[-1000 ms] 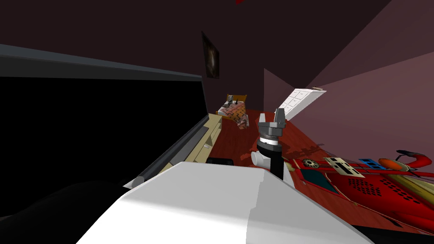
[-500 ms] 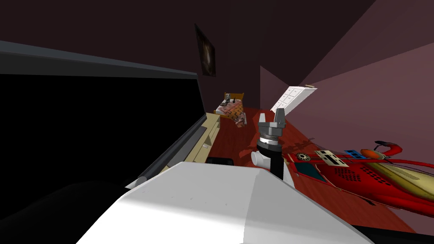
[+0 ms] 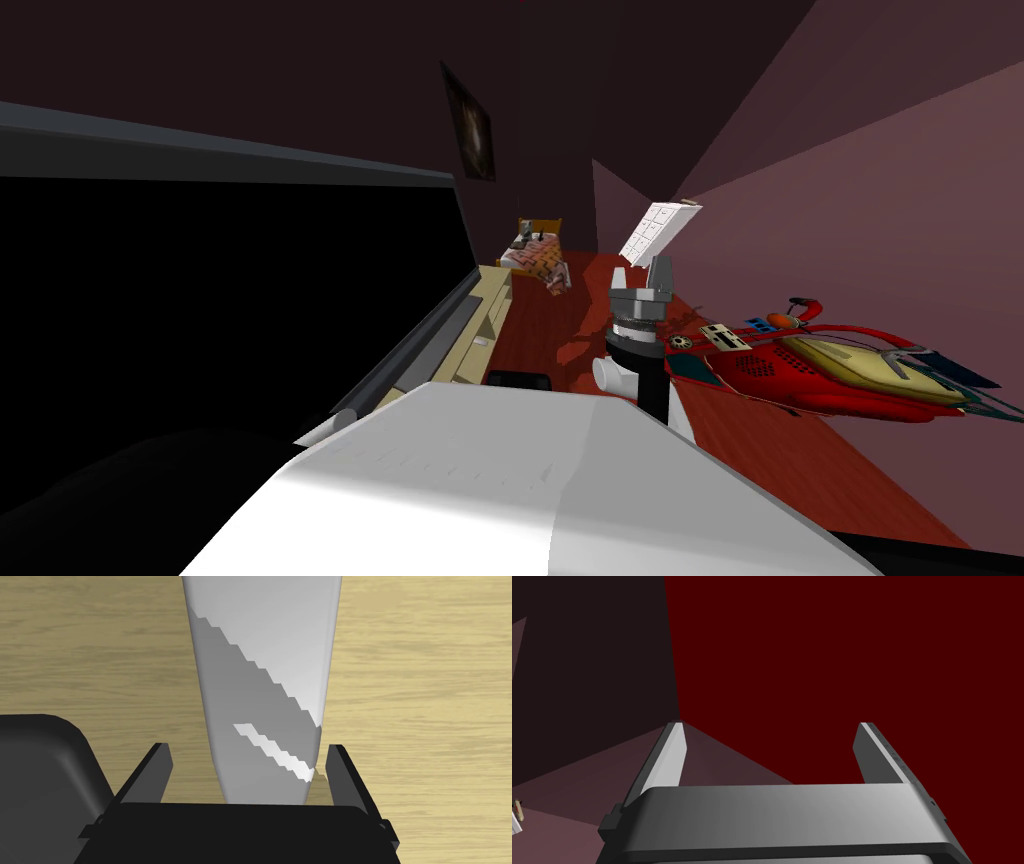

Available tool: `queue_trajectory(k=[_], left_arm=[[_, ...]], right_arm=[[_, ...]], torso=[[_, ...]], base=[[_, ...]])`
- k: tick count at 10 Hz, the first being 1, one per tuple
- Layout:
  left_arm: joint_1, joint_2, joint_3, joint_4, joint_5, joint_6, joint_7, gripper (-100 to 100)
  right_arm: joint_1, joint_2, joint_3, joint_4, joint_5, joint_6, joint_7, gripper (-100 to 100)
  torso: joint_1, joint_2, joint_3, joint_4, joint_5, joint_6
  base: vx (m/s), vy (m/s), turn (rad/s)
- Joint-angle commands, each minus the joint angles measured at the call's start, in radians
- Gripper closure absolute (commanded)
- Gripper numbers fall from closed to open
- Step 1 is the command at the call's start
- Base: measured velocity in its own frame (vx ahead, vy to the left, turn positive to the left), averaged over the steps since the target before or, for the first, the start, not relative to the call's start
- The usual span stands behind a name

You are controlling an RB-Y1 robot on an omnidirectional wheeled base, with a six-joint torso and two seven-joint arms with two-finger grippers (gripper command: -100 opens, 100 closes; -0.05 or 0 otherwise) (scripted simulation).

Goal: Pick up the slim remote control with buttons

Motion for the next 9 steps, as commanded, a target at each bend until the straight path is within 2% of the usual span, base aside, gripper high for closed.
queue_trajectory(k=[1,2,3,4,8,9], left_arm=[[-0.029,-0.007,-0.003,0.033,-0.008,-0.002,0.021,-100],[-0.045,-0.012,-0.004,0.050,-0.013,-0.002,0.035,-100],[-0.033,-0.009,-0.003,0.035,-0.012,-0.002,0.027,-100],[-0.035,-0.009,-0.003,0.036,-0.012,-0.003,0.031,100],[-0.034,-0.009,-0.003,0.036,-0.013,-0.002,0.031,100],[-0.034,-0.009,-0.003,0.036,-0.012,-0.002,0.031,0]], right_arm=[[0.000,0.000,0.000,0.000,0.000,0.000,0.000,0],[0.000,0.000,0.000,0.000,0.000,0.000,0.000,0],[0.000,0.000,0.000,0.000,0.000,0.000,0.000,0],[0.000,0.000,0.000,0.000,0.000,0.000,0.000,0],[0.000,0.000,0.000,0.000,0.000,0.000,0.000,0],[0.000,0.000,0.000,0.000,0.000,0.000,0.000,0]], torso=[[0.000,0.000,0.000,0.000,0.000,0.000],[0.000,0.000,0.000,0.000,0.000,0.000],[-0.001,0.000,0.000,0.000,0.000,0.000],[0.000,-0.003,-0.002,-0.001,0.001,-0.001],[0.001,-0.008,-0.005,-0.002,0.001,0.000],[0.001,-0.008,-0.005,-0.002,0.001,0.000]], base=[[-0.124,0.003,-0.170],[-0.130,-0.012,-0.191],[-0.057,-0.005,-0.040],[-0.012,0.000,0.016],[0.000,0.000,0.000],[0.000,0.000,0.000]])
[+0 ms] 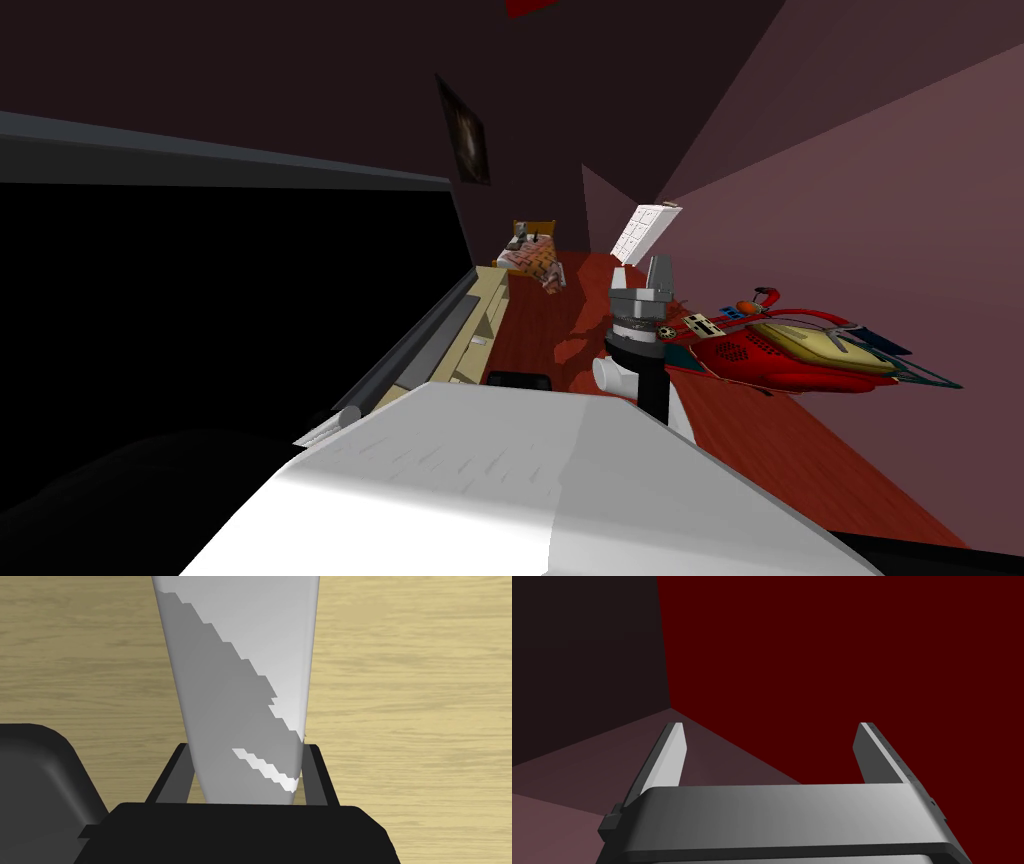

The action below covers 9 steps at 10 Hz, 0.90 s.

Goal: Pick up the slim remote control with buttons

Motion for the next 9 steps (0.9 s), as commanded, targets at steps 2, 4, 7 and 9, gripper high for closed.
queue_trajectory(k=[2,4,7,9], left_arm=[[0.036,0.011,0.003,-0.035,0.016,0.001,-0.038,100],[0.068,0.019,0.006,-0.068,0.027,0.001,-0.065,100],[0.132,0.036,0.011,-0.133,0.049,0.002,-0.121,100],[0.138,0.038,0.012,-0.140,0.051,0.003,-0.121,100]], right_arm=[[0.000,0.000,0.000,0.000,0.000,0.000,0.000,0],[0.000,0.000,0.000,0.000,0.000,0.000,0.000,0],[0.000,0.000,0.000,0.000,0.000,0.000,0.000,0],[0.000,0.000,0.000,0.000,0.000,0.000,0.000,0]], torso=[[0.000,-0.004,-0.002,-0.001,0.000,-0.002],[0.000,-0.010,-0.005,-0.002,0.000,0.000],[0.001,-0.012,-0.007,-0.003,0.000,-0.001],[-0.001,-0.009,-0.005,-0.002,-0.001,0.001]], base=[[0.125,0.004,0.227],[0.148,-0.002,0.188],[0.178,0.008,0.255],[0.083,-0.021,0.084]])
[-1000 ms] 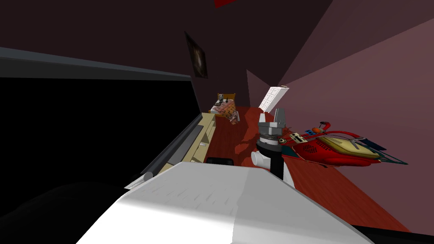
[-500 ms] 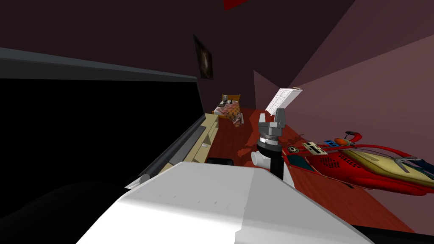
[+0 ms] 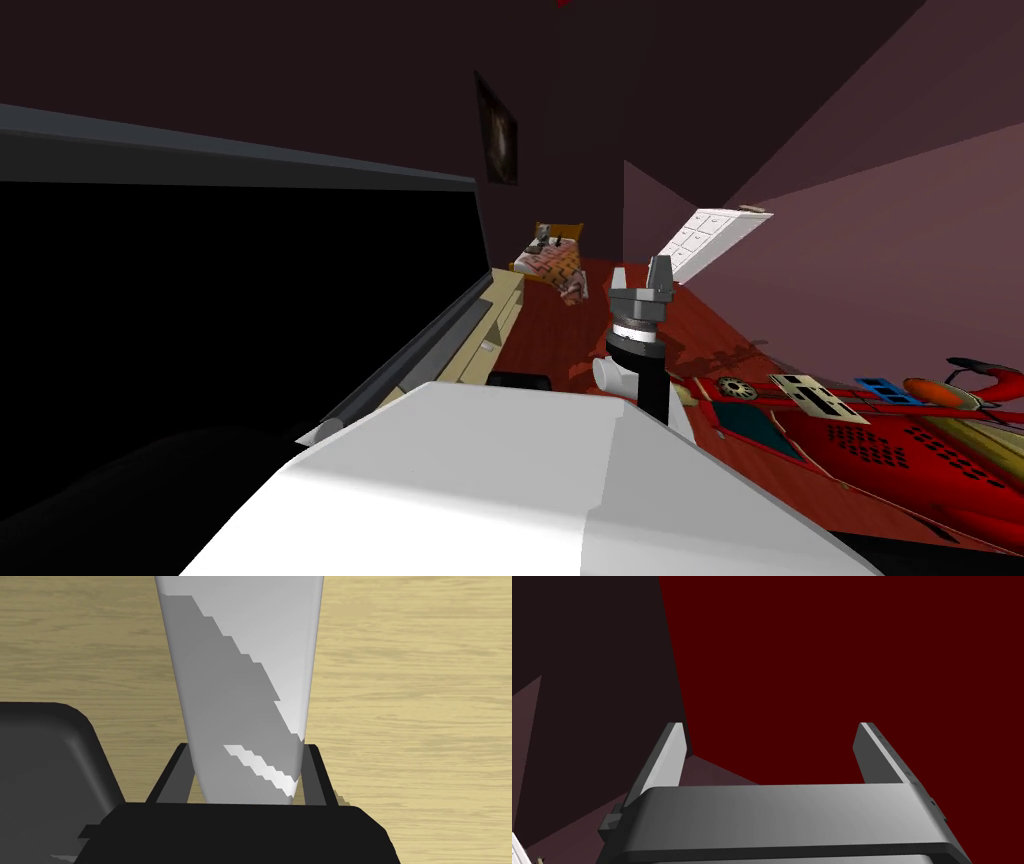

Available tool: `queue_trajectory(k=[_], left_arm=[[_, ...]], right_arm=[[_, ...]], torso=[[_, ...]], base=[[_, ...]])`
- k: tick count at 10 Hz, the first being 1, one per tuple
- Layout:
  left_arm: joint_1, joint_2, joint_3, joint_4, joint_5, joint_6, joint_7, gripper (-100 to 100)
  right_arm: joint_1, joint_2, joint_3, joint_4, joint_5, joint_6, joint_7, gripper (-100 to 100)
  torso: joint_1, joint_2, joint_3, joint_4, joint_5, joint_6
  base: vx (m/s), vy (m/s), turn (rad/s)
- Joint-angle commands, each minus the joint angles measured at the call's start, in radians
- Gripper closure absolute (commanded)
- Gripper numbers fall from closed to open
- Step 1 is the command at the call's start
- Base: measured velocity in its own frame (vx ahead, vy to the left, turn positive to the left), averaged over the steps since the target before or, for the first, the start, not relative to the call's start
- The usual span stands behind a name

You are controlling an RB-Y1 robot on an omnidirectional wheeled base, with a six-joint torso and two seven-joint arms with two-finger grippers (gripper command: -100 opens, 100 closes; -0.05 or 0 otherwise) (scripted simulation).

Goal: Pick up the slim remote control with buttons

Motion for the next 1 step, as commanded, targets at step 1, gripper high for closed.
queue_trajectory(k=[1], left_arm=[[0.000,0.000,0.000,0.000,0.000,0.000,0.000,0]], right_arm=[[0.000,0.000,0.000,0.000,0.000,0.000,0.000,0]], torso=[[0.000,0.000,0.000,0.000,0.000,0.000]], base=[[0.006,-0.005,-0.006]])
